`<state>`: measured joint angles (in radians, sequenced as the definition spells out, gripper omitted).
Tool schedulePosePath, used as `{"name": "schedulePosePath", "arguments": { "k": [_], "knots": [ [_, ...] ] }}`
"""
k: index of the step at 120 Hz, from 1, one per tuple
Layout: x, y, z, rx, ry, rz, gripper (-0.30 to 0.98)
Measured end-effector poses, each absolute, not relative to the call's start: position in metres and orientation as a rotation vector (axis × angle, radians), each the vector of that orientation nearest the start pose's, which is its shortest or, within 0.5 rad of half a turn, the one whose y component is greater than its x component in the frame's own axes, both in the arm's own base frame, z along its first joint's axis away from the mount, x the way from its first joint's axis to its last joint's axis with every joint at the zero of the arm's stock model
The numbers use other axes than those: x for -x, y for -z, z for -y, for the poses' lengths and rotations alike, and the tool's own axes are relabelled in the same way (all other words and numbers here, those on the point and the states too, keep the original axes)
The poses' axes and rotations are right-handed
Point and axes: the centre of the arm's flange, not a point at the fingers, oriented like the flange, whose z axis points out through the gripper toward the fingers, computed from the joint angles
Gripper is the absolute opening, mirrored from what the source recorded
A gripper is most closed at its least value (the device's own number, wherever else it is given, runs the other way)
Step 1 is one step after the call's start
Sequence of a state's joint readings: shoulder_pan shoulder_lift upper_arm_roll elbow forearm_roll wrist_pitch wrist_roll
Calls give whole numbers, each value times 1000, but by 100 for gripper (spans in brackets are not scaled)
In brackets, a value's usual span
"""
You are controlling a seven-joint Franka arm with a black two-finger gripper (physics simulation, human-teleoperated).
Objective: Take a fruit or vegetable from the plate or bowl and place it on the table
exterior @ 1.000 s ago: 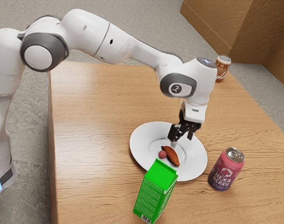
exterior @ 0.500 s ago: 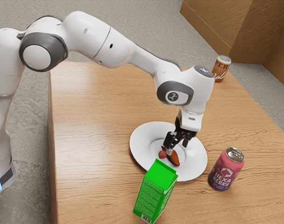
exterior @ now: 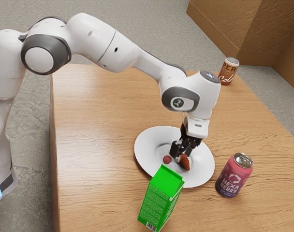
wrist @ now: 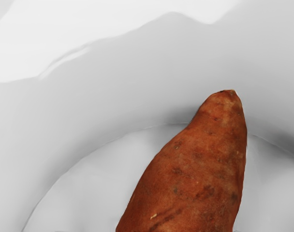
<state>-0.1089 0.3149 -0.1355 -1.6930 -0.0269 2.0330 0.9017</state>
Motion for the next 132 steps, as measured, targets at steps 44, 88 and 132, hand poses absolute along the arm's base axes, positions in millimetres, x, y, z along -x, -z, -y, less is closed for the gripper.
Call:
{"name": "schedulePosePath", "arguments": {
  "k": [44,88,132],
  "knots": [
    [-632,-423,154,2700,105,-1685,17],
    [-620,-488,121,2723,174,-1549,17],
    [-601,-553,-33,2849,103,-1094,17]
  ]
}}
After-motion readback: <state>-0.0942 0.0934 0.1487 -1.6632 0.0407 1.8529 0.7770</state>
